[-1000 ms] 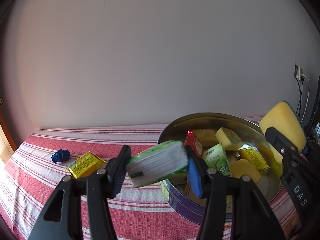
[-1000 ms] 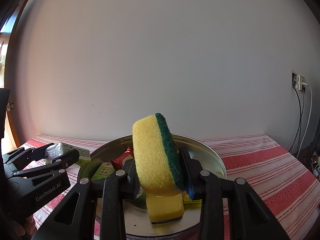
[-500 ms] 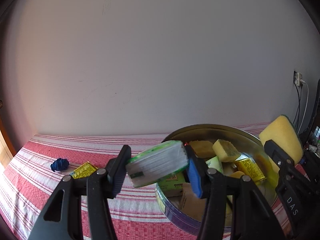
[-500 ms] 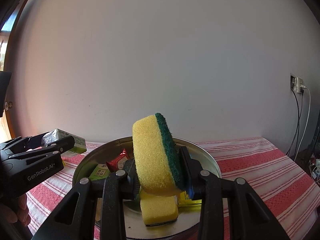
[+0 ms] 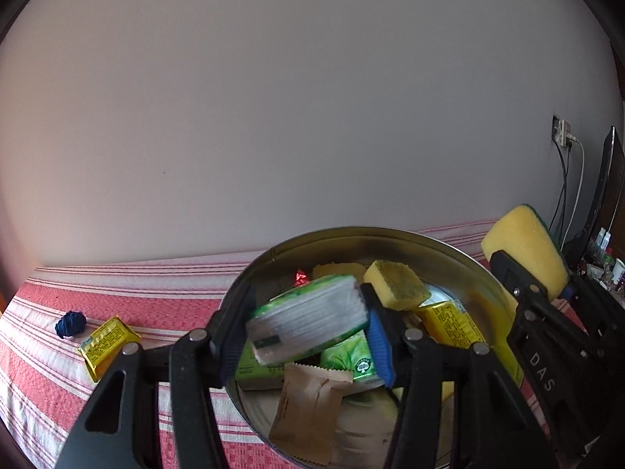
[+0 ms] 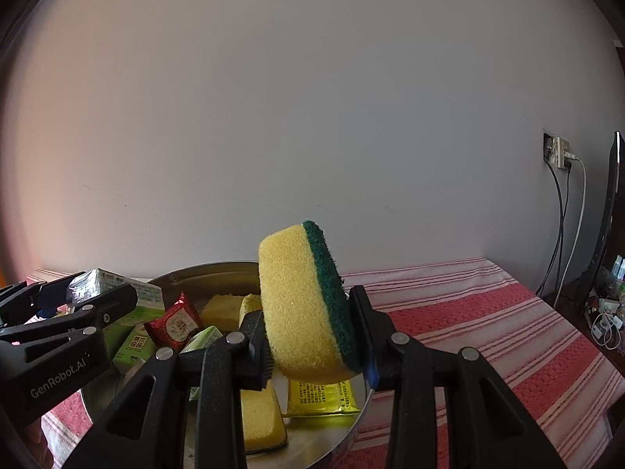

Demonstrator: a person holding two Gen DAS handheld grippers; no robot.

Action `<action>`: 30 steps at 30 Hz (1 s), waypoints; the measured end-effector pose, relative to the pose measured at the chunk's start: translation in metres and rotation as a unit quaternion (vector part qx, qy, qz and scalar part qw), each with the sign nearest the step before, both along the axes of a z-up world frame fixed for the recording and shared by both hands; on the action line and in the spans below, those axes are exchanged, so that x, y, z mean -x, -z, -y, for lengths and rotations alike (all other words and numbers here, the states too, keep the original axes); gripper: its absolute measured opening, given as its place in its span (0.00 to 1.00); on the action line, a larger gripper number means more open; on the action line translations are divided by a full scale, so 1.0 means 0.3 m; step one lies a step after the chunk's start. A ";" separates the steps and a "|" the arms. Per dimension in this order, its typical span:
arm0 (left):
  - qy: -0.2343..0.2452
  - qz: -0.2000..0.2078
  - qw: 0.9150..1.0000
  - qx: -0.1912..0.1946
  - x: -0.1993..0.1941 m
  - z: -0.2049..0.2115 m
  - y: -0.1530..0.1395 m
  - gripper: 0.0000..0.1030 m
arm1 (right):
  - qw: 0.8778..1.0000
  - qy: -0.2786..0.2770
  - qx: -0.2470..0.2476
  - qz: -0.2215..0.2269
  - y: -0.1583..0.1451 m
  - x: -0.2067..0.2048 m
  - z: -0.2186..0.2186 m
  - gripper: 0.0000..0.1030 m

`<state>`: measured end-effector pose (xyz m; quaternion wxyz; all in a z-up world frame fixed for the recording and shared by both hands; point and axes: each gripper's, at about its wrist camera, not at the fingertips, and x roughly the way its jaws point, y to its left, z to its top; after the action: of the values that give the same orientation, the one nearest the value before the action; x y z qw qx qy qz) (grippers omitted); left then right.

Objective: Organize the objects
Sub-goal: 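Lower both tools into the tin and open them to drop the tissue pack and sponge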

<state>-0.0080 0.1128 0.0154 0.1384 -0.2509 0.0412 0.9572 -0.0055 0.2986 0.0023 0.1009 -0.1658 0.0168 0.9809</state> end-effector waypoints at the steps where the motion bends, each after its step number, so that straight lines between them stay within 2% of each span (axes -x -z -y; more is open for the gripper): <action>1: 0.001 0.002 1.000 0.002 0.000 -0.010 0.005 0.52 | 1.000 0.002 0.000 0.004 0.004 0.010 -0.006 0.36; 12: -0.002 0.026 1.000 0.009 0.051 -0.052 0.037 0.52 | 0.999 0.012 0.007 0.038 0.046 0.093 -0.081 0.36; 21: -0.003 0.045 0.998 0.038 0.102 -0.066 0.077 0.52 | 0.996 -0.006 0.023 0.082 0.073 0.146 -0.062 0.36; 26: -0.008 0.058 0.997 0.053 0.119 -0.064 0.106 0.52 | 0.995 -0.028 0.010 0.096 0.082 0.158 -0.017 0.36; 30: -0.013 0.051 0.996 0.066 0.117 -0.060 0.108 0.52 | 0.994 -0.044 -0.001 0.104 0.071 0.146 0.040 0.36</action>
<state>-0.0430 0.1308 -0.0171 0.1108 -0.3081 0.0940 0.9402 -0.0492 0.2867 -0.0191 0.0587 -0.2675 -0.0019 0.9618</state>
